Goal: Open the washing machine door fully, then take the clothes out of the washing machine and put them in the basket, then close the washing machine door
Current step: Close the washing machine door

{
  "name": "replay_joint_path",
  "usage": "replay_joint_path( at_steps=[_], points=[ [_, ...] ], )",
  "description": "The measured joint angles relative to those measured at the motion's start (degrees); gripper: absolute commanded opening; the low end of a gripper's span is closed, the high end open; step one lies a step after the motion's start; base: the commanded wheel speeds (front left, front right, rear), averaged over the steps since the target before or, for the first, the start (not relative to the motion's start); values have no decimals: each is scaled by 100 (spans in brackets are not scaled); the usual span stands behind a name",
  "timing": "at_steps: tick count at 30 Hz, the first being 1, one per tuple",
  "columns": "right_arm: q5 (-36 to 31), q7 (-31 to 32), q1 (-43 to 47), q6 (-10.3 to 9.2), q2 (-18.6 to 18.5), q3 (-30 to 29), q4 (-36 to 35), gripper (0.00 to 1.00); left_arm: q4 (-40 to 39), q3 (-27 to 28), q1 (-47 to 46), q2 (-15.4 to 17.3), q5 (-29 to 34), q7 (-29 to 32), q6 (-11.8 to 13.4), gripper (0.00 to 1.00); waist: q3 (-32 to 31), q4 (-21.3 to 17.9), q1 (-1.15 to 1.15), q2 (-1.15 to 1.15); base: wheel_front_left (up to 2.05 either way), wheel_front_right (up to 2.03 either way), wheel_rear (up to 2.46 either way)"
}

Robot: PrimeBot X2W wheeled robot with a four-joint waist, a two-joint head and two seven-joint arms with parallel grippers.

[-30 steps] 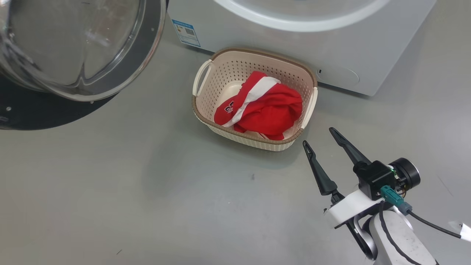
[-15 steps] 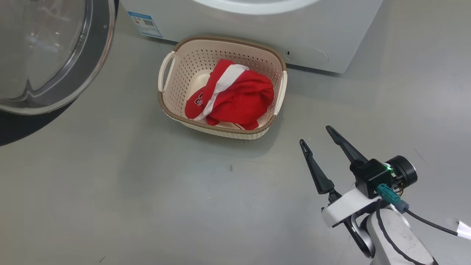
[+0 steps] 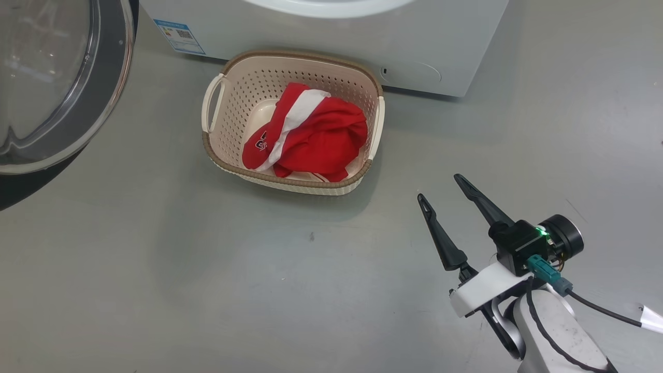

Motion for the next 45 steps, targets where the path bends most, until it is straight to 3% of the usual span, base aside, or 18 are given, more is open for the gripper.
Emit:
replay_joint_path(
  at_steps=[17,28,45],
  points=[
    [-41,-1,-36,-1,3,31,68,100,901,-19,-675,33,-343,871,97,0,-2,-8,0,0,0,0,0],
    [-41,-1,-46,-1,8,30,108,100,1389,-86,-799,229,-341,1198,138,0,2,-35,0,0,0,0,0],
    [-41,-3,-105,-8,14,24,147,100,1635,-337,-899,323,-341,1884,146,0,-42,-44,0,0,0,0,0]
  ],
)
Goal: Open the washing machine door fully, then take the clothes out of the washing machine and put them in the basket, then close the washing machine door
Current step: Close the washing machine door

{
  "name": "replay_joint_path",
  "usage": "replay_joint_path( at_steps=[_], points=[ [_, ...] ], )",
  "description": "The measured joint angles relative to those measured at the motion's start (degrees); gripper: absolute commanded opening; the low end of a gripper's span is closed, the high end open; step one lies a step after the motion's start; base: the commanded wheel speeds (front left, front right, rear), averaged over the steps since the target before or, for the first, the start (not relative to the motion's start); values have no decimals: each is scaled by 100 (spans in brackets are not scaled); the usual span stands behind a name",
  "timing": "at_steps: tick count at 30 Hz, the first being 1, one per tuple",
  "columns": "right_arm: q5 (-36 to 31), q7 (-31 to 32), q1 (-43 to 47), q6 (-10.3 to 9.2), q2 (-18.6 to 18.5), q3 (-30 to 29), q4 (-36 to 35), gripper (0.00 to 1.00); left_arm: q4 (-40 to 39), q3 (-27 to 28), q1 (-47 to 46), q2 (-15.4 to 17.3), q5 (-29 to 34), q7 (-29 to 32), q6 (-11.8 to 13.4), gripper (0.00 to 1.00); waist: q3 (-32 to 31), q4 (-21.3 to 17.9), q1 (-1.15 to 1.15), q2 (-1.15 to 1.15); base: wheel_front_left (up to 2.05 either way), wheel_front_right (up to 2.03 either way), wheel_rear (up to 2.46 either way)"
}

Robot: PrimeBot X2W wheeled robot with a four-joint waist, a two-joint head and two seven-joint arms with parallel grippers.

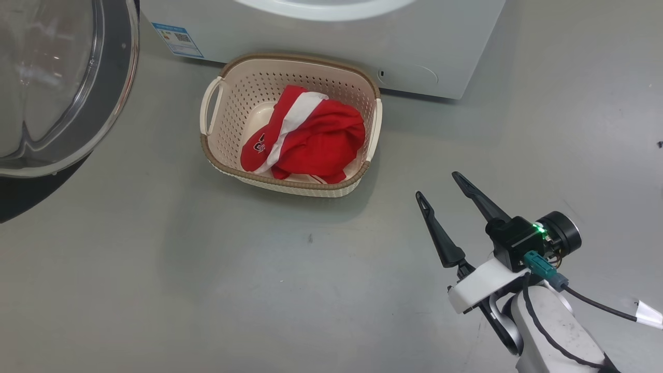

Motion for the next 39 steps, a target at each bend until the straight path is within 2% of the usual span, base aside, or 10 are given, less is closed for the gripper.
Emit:
replay_joint_path(
  at_steps=[7,14,22,31,35,39],
  points=[
    [7,-5,-18,0,7,-13,74,100,108,-122,1,-10,1,271,-67,0,-100,5,0,0,0,0,0],
    [56,-7,-16,-51,16,-36,121,100,179,-285,39,-115,104,404,-303,0,-216,40,0,0,0,0,0],
    [70,-8,-14,-51,45,3,154,100,315,-338,127,-280,54,887,-549,0,-345,73,0,0,0,0,0],
    [149,-23,15,-52,68,-20,234,100,408,-423,335,-370,-67,1544,-811,0,-535,72,0,0,0,0,0],
    [163,-23,78,-52,82,-30,264,100,448,-468,338,-461,-210,2047,-992,0,-623,96,0,0,0,0,0],
    [208,-23,105,-52,98,-22,272,100,468,-576,415,-576,-222,2418,-1072,0,-719,114,0,0,0,0,0]
  ],
)
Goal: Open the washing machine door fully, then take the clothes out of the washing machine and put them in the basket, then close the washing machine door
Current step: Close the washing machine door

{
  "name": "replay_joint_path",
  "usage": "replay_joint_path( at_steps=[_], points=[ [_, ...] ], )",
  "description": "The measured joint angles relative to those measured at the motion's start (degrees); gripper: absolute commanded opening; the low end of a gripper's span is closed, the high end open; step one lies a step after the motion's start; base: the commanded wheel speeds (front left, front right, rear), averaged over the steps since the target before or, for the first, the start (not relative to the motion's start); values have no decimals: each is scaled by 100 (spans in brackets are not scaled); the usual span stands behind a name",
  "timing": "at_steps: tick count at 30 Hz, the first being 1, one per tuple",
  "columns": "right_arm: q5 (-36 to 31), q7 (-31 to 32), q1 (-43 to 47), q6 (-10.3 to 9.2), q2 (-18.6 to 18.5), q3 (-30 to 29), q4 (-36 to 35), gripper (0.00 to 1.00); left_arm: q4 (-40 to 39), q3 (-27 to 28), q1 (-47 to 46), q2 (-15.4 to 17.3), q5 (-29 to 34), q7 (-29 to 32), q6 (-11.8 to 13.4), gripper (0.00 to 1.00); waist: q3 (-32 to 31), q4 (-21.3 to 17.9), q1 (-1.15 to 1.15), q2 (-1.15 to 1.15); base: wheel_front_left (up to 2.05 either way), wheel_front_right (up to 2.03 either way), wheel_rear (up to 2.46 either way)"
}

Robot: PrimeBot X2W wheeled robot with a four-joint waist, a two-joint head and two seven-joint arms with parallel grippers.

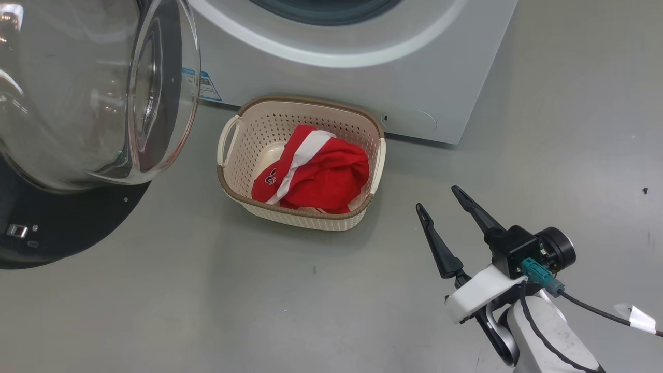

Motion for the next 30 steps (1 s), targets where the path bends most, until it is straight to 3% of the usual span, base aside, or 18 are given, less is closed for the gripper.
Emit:
replay_joint_path(
  at_steps=[7,17,30],
  points=[
    [16,0,8,0,23,9,-5,100,-44,-73,138,-40,-73,627,-147,0,-151,34,0,0,0,0,0],
    [54,-1,93,0,42,30,-18,100,-283,-112,233,-353,-366,1525,-253,0,-234,68,0,0,0,0,0],
    [152,-1,110,-3,65,37,-56,100,-812,-144,563,-773,-666,2141,-300,0,-259,57,0,0,0,0,0]
  ],
)
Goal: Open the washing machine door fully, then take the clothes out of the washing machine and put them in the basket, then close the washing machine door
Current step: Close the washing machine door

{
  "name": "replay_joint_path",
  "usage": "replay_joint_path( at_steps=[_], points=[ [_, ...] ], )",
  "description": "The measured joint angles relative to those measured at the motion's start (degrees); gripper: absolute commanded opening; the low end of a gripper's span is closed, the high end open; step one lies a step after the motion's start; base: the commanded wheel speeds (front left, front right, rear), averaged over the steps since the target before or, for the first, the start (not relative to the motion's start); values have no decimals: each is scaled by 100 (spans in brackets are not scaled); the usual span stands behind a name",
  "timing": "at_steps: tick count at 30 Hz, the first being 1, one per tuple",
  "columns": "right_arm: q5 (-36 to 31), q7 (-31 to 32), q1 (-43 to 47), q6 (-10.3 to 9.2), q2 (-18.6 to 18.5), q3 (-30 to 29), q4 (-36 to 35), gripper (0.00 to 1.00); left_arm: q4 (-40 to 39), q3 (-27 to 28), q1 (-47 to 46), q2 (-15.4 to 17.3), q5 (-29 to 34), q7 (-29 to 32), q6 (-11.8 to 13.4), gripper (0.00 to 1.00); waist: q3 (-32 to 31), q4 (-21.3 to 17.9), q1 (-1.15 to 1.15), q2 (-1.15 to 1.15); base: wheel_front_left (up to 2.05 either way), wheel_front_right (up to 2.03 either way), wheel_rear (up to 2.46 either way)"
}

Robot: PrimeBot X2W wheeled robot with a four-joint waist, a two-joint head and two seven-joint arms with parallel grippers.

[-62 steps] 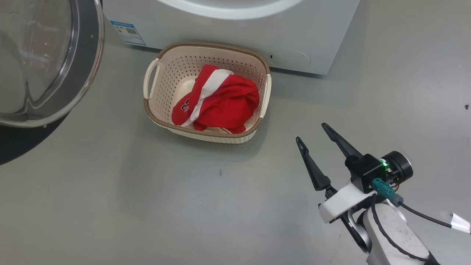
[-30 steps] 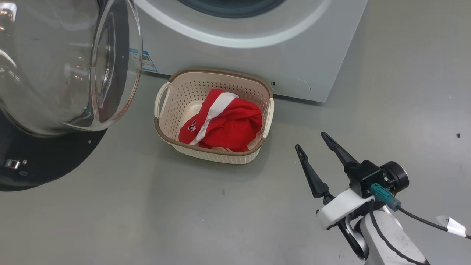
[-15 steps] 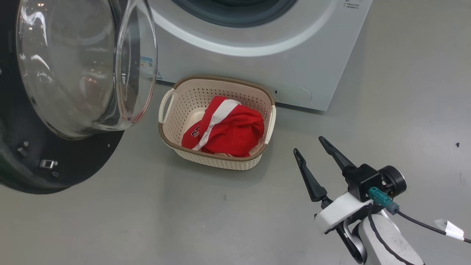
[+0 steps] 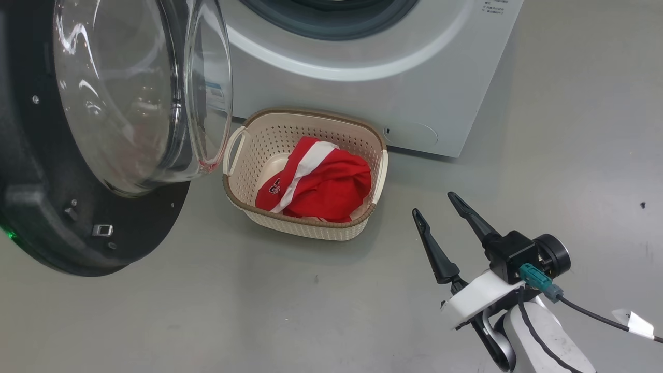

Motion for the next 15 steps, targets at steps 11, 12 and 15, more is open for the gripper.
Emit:
replay_joint_path(
  at_steps=[11,12,15],
  points=[
    [20,0,12,-8,15,96,4,100,-1200,-121,572,-81,101,-389,-1,0,-133,-66,0,0,0,0,0],
    [44,0,20,-8,15,89,4,100,-1412,-167,639,-82,141,-489,-2,0,-155,-75,0,0,0,0,0],
    [68,0,95,-8,14,84,5,100,-2136,-316,922,-83,436,-895,-2,0,-218,-87,0,0,0,0,0]
  ],
)
